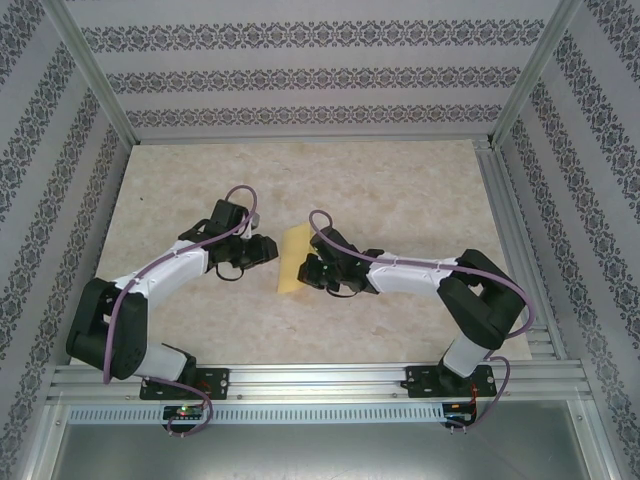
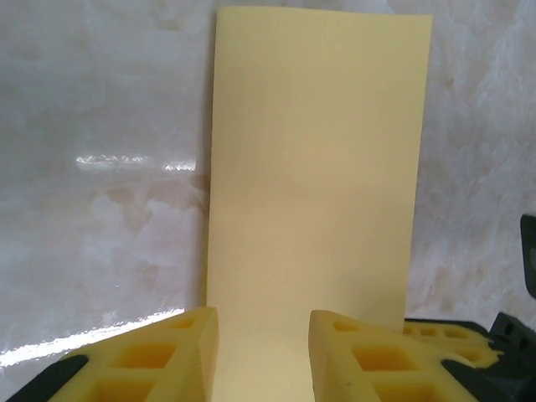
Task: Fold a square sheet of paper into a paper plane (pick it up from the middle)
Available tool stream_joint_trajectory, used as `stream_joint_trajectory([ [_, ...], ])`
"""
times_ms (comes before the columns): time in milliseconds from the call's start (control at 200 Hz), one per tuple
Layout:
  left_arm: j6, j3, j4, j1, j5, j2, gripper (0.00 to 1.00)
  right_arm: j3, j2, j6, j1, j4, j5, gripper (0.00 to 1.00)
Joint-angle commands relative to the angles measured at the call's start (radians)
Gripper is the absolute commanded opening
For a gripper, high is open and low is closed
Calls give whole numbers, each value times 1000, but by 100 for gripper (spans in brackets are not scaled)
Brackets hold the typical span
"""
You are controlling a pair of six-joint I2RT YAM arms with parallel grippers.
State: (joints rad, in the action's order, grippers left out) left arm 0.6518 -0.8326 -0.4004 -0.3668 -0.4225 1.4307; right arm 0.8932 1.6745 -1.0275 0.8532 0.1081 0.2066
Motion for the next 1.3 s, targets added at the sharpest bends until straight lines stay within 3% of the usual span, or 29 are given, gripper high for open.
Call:
stream_joint_trajectory([
  [0, -44, 18, 57, 1, -55, 9, 33, 36, -25, 139, -24, 160, 81, 0],
  [250, -24, 58, 146, -59, -96, 37, 32, 39, -24, 235, -60, 265, 136, 1],
  [500, 10, 55, 211, -119, -104, 122, 27, 12, -46, 167, -65, 189, 103, 19],
  [824, 22, 33, 238, -133, -106, 216, 23, -59, -111, 80, -68, 148, 68, 28],
  [1299, 10, 20, 203, -134, -67, 267, 22, -145, -118, -50, -68, 56, 114, 23],
])
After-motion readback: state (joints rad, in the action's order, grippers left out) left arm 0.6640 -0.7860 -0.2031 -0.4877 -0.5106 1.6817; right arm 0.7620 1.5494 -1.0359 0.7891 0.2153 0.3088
